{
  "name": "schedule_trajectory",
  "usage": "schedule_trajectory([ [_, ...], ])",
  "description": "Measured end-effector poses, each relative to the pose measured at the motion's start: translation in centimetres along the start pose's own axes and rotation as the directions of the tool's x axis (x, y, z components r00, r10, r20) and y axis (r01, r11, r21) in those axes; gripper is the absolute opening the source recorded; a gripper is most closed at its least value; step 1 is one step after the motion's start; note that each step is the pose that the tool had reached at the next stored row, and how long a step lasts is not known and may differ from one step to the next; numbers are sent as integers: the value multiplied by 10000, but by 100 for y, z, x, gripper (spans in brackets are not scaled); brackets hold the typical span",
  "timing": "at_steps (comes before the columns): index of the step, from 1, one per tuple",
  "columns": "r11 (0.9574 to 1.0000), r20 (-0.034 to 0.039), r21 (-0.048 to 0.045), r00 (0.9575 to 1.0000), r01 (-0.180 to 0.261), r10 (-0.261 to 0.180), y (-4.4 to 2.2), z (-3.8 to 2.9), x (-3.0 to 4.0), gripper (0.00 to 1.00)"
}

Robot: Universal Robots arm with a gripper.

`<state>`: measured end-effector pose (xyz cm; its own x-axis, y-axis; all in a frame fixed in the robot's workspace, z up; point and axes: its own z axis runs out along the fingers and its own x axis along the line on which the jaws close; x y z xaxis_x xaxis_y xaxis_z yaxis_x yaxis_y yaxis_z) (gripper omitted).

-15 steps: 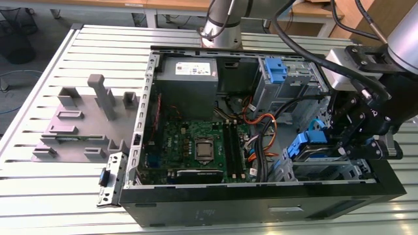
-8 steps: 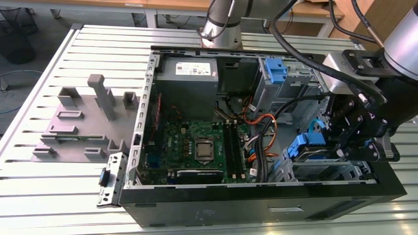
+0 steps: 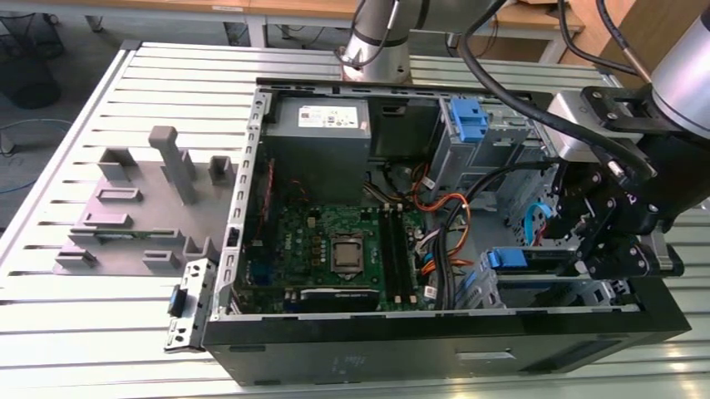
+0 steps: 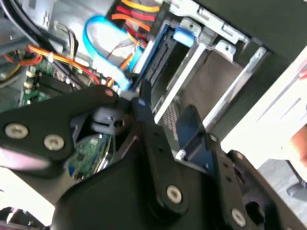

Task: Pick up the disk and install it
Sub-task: 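Insert the disk into the insertion slot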

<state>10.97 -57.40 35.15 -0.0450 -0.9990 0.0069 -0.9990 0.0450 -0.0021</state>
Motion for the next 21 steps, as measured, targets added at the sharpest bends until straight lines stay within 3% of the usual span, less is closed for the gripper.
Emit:
schedule_trajectory([
  [21,10000,0,0,10000,0,0,2,-11,-55,48],
])
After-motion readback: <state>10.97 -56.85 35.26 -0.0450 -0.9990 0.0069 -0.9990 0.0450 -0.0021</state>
